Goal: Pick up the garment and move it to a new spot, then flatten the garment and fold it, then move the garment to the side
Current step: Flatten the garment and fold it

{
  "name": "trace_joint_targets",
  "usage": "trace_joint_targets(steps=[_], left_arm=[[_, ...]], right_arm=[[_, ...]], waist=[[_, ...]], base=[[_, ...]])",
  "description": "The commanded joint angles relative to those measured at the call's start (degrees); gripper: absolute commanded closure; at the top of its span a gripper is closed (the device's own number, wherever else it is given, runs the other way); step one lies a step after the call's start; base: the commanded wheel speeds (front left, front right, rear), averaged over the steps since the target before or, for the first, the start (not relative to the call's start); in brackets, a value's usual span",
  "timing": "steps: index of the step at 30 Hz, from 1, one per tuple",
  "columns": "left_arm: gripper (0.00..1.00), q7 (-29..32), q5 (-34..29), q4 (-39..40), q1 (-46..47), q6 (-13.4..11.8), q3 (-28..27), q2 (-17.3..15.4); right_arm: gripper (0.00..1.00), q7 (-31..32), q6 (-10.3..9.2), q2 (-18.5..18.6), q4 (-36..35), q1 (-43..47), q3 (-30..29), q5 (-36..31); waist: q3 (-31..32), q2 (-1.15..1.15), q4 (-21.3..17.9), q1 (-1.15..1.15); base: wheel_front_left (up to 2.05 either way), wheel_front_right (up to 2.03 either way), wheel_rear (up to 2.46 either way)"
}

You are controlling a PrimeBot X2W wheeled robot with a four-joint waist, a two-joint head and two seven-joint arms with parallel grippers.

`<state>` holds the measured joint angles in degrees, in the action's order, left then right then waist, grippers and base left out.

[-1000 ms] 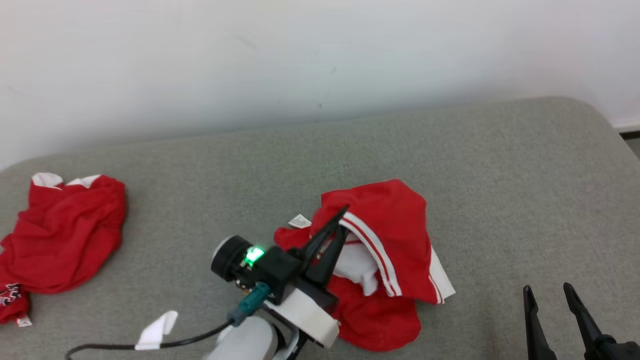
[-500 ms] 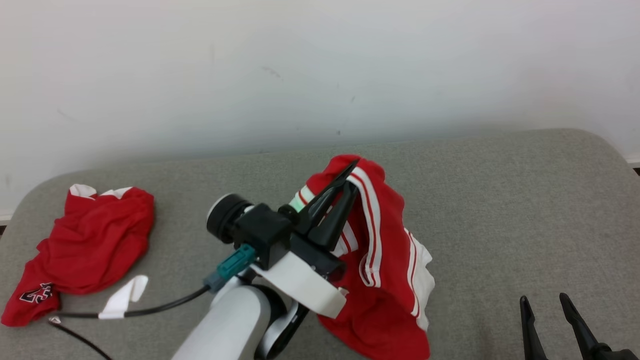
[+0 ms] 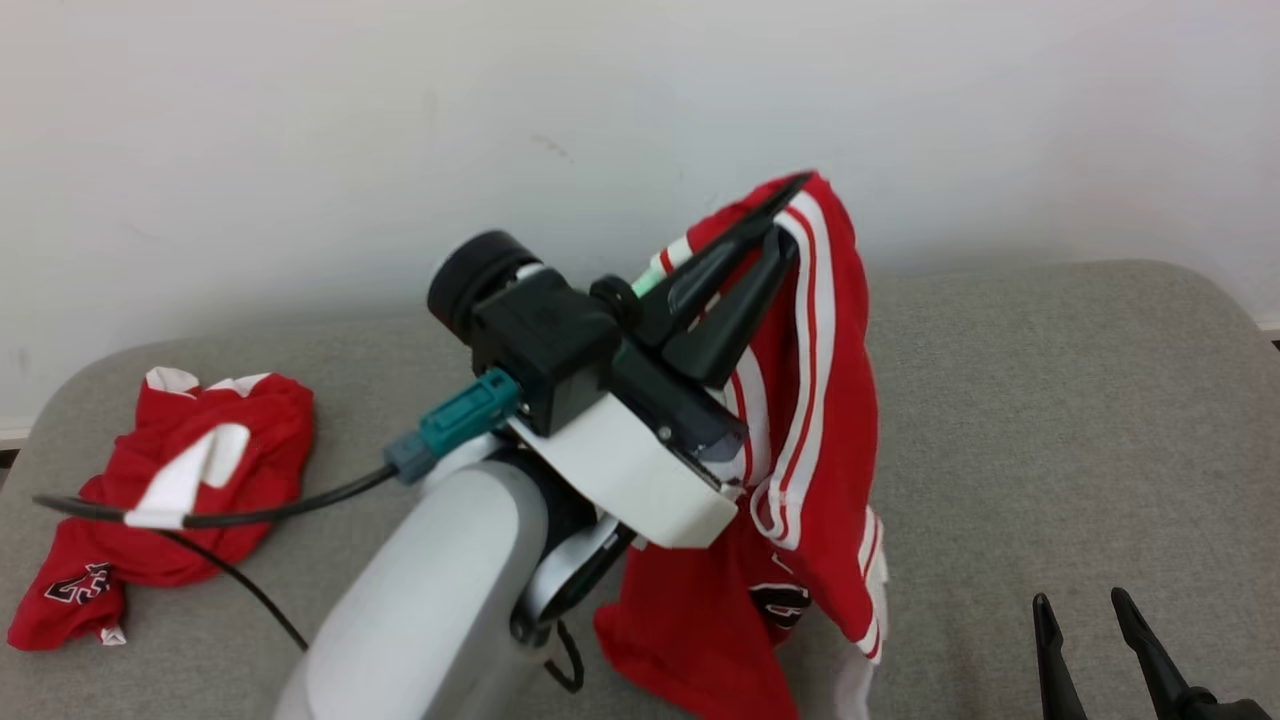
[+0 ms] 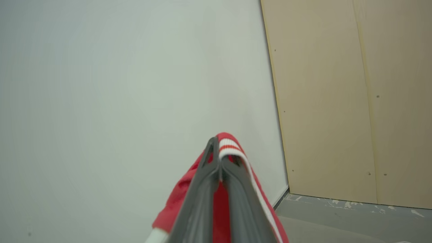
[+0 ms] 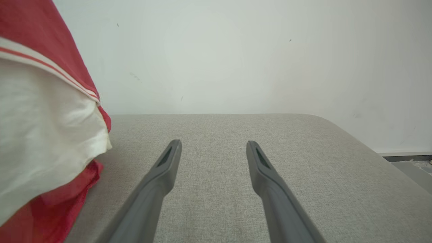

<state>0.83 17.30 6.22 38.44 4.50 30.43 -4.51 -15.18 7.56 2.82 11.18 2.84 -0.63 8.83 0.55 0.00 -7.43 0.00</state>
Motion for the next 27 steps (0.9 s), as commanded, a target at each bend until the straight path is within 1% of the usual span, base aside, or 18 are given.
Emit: trace_joint_targets(steps=[1, 7, 12, 17, 22, 27], left_arm=[[1.0, 0.52, 0.21, 0.86, 1.27, -0.11, -0.45, -0.2], [1.0, 3.02, 1.92, 3.81, 3.62, -0.44, -3.57, -1.98], [1.0, 5.48, 3.64, 6.0, 5.22, -0.31, -6.67, -4.89], [1.0, 7.31, 5.68, 6.33, 7.08, 0.01, -9.14, -6.64], [1.0, 7.93, 7.85, 4.74, 6.83, 0.33, -9.54, -6.4], [1.0, 6.26, 9.65, -1.43, 3.86, 1.13, -6.43, -4.51]], right_arm=[[0.0, 0.05, -0.14, 0.14, 0.22, 0.55, -0.11, 0.36], [0.0, 0.05, -0.14, 0.14, 0.27, 0.49, -0.33, 0.29], [0.0, 0.05, -0.14, 0.14, 0.1, 0.36, -0.56, -0.02], [0.0, 0.05, -0.14, 0.13, 0.37, -0.35, 0.03, -0.2], [0.0, 0.05, -0.14, 0.14, 0.52, -1.42, 1.32, 0.13], [0.0, 0.05, -0.14, 0.14, 0.68, -2.42, 2.65, 0.88]], waist=[[0.04, 0.0, -0.04, 0.0], [0.07, 0.0, -0.01, 0.0], [-0.02, 0.0, 0.34, 0.0], [-0.34, 0.0, 0.1, 0.0], [-1.13, 0.0, -1.05, 0.0], [-2.82, 0.0, -3.5, 0.0]], base=[[0.0, 0.0, 0.0], [0.0, 0.0, 0.0], [0.0, 0.0, 0.0], [0.0, 0.0, 0.0], [0.0, 0.0, 0.0], [0.0, 0.0, 0.0]])
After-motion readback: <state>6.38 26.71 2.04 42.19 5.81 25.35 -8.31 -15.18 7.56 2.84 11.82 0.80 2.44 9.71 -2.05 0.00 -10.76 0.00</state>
